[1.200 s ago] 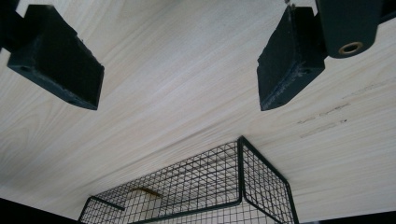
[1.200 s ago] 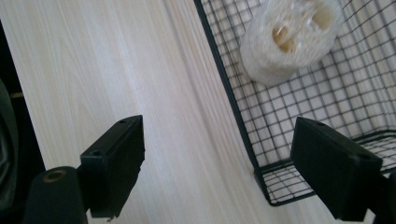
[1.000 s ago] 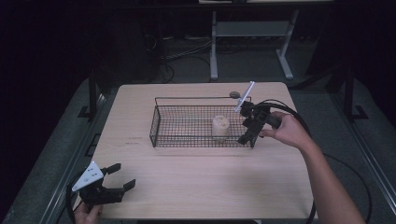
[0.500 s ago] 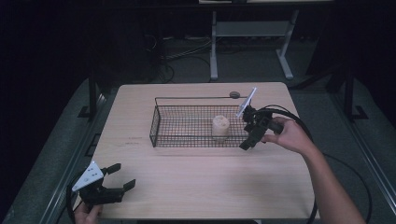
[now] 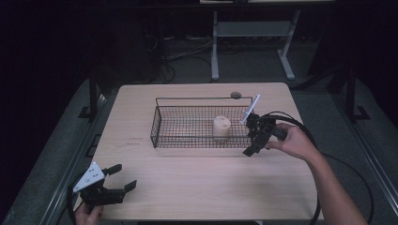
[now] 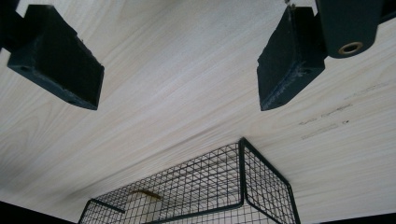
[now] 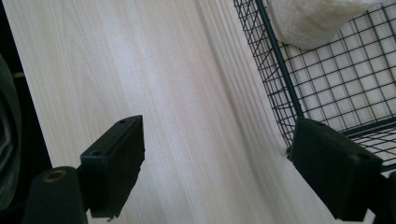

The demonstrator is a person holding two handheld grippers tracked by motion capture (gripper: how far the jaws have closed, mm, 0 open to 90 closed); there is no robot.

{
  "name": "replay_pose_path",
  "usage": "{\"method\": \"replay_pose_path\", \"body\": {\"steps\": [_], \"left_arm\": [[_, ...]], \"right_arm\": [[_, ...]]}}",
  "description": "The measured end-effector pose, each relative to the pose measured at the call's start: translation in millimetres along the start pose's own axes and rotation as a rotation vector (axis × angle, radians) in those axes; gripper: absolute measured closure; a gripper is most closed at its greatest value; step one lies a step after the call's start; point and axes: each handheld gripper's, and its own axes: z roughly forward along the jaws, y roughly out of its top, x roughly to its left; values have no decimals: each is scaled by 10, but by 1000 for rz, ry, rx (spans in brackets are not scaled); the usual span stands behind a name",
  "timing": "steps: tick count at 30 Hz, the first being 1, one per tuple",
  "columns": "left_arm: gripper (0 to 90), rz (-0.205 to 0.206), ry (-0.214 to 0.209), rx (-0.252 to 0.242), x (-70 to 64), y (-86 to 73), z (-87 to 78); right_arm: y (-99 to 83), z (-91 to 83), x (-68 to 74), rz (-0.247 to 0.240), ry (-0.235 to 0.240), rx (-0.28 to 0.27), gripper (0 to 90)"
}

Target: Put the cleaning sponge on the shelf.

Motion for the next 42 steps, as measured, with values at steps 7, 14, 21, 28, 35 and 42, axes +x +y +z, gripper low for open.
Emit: {"method": "replay_pose_path", "body": {"steps": [7, 14, 21, 28, 35, 42], "left_arm": [[141, -6, 1, -2, 1, -2, -2], [141, -7, 2, -1, 0, -2, -3], [141, -5, 1, -2, 2, -2, -7], [141, -5, 0, 0, -1, -2, -2], [141, -5, 1, 1, -4, -3, -1], [141, -5, 1, 3, -1, -4, 0]], "right_arm": [[6, 37, 52, -11, 3, 28, 172], [40, 51, 139, -33, 4, 39, 170], [1, 70, 194, -40, 8, 18, 169], [-115, 159, 204, -28, 19, 20, 169], [-242, 190, 200, -9, 25, 15, 169], [-351, 200, 221, 1, 22, 1, 168]]}}
